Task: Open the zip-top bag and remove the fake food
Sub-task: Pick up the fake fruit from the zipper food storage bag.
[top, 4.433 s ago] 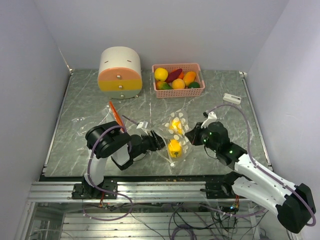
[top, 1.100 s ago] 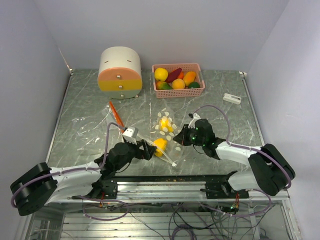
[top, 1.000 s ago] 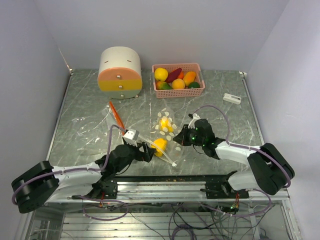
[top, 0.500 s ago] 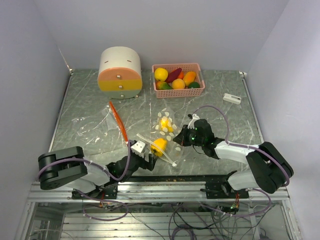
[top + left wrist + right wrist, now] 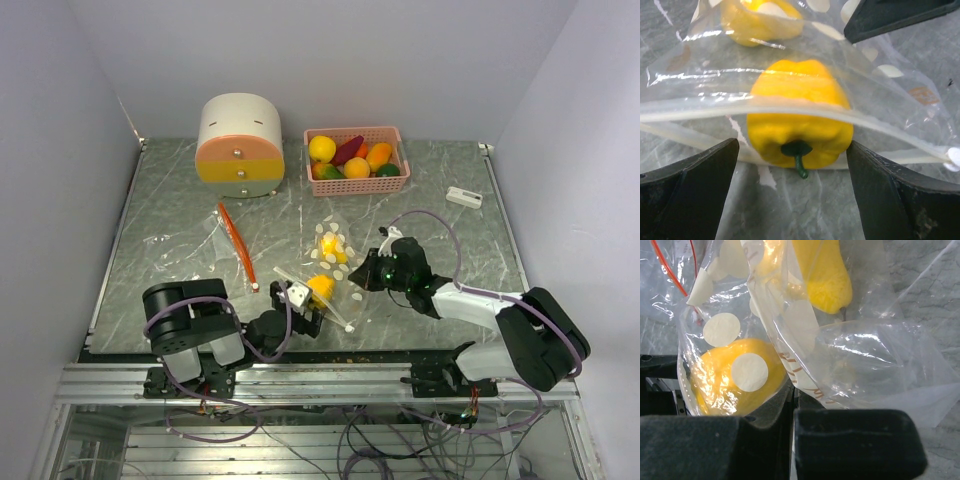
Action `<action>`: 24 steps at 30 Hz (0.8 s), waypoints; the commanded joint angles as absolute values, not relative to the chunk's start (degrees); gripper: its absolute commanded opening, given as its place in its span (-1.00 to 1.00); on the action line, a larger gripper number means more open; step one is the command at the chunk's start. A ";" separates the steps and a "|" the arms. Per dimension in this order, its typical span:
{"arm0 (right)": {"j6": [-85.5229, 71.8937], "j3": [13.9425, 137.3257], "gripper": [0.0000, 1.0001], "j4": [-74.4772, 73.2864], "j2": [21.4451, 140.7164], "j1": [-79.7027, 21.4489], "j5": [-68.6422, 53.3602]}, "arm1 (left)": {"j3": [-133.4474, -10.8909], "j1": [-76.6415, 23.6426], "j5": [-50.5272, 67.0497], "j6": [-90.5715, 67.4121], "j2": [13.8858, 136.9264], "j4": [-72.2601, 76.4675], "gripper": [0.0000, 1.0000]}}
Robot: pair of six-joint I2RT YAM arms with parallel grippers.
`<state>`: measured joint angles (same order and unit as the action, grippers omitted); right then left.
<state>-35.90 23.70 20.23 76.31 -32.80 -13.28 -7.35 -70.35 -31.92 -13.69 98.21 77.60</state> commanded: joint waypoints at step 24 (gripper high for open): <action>-33.62 22.75 -1.00 19.44 73.96 -29.68 -13.02 | -14.47 -70.67 -27.67 -21.48 83.44 53.53 -0.26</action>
<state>-34.70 22.81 19.59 74.48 -30.52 -13.21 -15.79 -70.37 -30.20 -15.11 92.58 66.57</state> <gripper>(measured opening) 0.004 0.736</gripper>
